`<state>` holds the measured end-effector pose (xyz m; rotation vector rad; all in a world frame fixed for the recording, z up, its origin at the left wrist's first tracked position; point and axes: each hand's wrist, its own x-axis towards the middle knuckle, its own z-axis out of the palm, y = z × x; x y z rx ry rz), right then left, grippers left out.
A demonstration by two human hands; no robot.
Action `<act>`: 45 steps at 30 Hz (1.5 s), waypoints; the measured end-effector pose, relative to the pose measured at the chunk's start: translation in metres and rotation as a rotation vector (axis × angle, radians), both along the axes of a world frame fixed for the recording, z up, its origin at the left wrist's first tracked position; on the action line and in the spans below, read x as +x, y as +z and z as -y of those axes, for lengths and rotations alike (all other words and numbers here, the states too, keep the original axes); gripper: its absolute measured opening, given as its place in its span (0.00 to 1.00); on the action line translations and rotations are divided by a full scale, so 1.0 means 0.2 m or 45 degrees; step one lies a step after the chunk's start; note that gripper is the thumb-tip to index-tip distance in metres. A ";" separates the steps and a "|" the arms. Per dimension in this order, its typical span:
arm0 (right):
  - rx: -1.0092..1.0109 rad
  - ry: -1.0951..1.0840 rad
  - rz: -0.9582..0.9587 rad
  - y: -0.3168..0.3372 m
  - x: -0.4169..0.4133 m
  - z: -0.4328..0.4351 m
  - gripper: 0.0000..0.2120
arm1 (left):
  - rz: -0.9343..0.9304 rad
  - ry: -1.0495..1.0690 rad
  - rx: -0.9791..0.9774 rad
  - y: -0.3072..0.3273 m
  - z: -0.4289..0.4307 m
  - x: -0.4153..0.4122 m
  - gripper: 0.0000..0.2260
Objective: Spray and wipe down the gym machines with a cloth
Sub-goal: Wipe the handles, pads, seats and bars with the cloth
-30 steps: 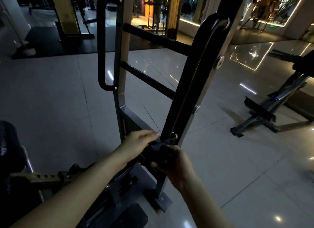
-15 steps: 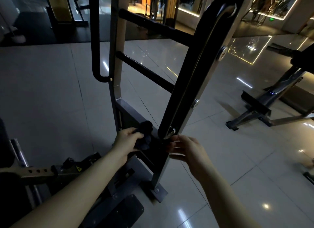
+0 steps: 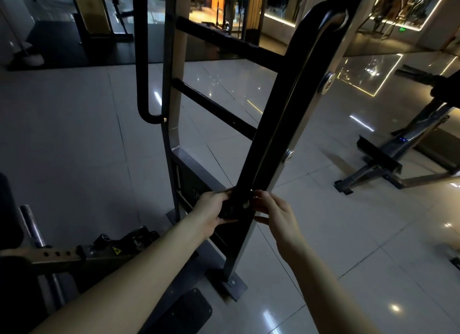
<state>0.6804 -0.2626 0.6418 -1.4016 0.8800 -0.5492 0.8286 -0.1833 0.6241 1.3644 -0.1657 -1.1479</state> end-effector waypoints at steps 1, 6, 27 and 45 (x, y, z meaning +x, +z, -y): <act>-0.017 0.021 0.022 0.01 0.00 0.01 0.15 | 0.079 -0.001 0.008 0.01 -0.02 0.00 0.12; -0.238 0.148 0.087 0.08 0.02 0.04 0.14 | 0.401 -0.017 -0.032 0.11 -0.08 0.05 0.11; -0.288 0.234 -0.046 0.27 0.02 0.06 0.13 | 0.873 -0.037 -0.470 0.89 -0.10 0.03 0.13; -0.240 0.175 0.110 0.46 0.00 0.08 0.23 | 0.793 0.156 -0.442 0.78 0.10 -0.12 0.14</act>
